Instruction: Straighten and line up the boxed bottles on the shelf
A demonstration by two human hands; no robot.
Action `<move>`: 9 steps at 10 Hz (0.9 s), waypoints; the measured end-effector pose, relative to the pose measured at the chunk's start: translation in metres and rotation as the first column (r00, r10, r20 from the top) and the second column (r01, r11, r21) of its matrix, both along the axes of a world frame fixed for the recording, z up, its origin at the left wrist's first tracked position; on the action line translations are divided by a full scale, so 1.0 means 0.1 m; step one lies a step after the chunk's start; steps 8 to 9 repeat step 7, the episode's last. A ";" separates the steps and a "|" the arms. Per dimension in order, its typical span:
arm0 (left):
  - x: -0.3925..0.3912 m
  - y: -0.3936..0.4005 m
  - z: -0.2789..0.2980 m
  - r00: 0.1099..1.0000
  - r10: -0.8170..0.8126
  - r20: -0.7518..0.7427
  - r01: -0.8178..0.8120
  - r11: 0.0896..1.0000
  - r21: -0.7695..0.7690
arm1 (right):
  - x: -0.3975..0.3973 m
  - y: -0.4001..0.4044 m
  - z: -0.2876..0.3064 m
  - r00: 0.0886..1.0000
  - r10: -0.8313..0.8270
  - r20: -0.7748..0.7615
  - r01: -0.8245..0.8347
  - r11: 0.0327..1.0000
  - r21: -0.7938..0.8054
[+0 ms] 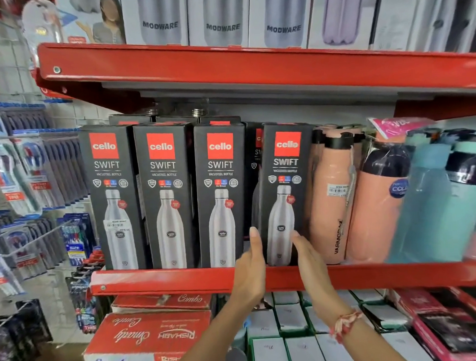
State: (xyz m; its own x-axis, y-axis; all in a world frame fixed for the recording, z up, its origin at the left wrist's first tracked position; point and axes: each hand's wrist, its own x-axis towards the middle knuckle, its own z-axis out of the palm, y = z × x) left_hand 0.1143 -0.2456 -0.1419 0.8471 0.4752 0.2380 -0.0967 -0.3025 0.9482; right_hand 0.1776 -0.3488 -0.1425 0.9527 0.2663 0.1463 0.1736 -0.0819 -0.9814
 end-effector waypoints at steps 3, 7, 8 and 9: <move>-0.21 0.10 -0.07 0.999 0.035 0.021 -0.037 0.992 0.119 | -0.20 0.06 0.04 1.000 0.019 0.002 -0.019 0.999 -0.027; -0.76 0.25 0.95 0.934 0.052 0.354 -0.170 0.936 0.310 | -0.72 0.18 1.01 0.804 -0.090 0.587 0.070 0.996 0.056; -0.76 0.25 0.95 0.934 0.052 0.354 -0.170 0.936 0.310 | -0.72 0.18 1.01 0.804 -0.090 0.587 0.070 0.996 0.056; -0.76 0.25 0.95 0.934 0.052 0.354 -0.170 0.936 0.310 | -0.72 0.18 1.01 0.804 -0.090 0.587 0.070 0.996 0.056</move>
